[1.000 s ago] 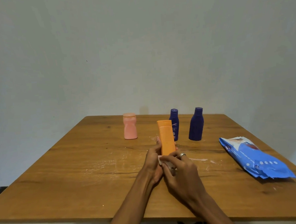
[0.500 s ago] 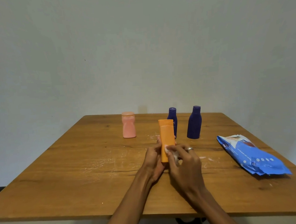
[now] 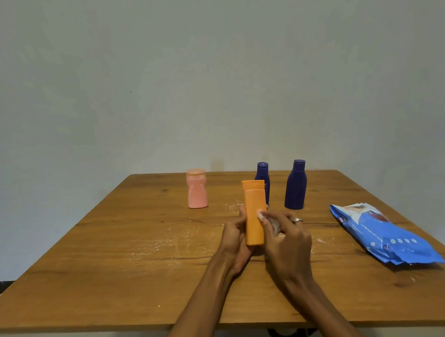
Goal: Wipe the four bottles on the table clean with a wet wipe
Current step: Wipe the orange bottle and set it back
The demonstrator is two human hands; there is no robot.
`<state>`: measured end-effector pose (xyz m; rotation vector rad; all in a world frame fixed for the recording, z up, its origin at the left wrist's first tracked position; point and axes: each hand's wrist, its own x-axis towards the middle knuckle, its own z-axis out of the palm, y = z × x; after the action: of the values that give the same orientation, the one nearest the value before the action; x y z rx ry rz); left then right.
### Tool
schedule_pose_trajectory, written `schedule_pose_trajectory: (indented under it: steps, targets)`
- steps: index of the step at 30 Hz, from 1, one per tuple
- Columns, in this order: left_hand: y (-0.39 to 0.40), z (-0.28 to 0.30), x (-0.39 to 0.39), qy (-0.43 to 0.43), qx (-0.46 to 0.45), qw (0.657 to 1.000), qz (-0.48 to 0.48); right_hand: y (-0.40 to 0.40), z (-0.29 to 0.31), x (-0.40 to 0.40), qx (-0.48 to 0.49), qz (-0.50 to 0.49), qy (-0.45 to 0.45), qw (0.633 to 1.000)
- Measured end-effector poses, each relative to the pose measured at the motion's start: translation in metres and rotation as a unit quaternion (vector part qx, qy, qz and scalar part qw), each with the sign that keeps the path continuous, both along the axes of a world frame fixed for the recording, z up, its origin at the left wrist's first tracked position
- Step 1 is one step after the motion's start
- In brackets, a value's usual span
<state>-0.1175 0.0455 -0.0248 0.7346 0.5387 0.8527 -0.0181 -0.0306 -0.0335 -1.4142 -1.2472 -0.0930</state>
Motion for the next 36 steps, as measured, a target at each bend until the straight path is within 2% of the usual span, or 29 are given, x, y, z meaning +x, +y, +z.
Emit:
schedule_pose_trajectory:
  steps: [5,8,13,18,24,36]
  targets:
    - [-0.002,0.001,-0.002,-0.001,0.01,1.0,0.009,-0.006,-0.003,-0.007,-0.033,0.07,-0.134,0.988]
    - [-0.002,0.001,-0.001,-0.015,-0.006,1.0,0.012,-0.007,-0.002,-0.009,-0.042,0.082,-0.172,0.981]
    - [-0.003,0.003,-0.001,-0.025,-0.008,1.0,0.006,-0.002,0.004,-0.007,-0.029,0.058,-0.168,0.984]
    - [-0.004,0.002,-0.004,-0.085,-0.024,0.996,0.002,0.027,0.036,-0.003,-0.014,0.029,-0.168,0.985]
    - [-0.005,0.003,-0.003,-0.048,0.012,0.999,0.0,0.054,0.08,0.007,0.02,0.023,-0.171,0.985]
    - [-0.003,0.001,-0.001,-0.034,0.008,0.999,0.021,0.028,0.052,0.009,-0.038,0.053,-0.227,0.972]
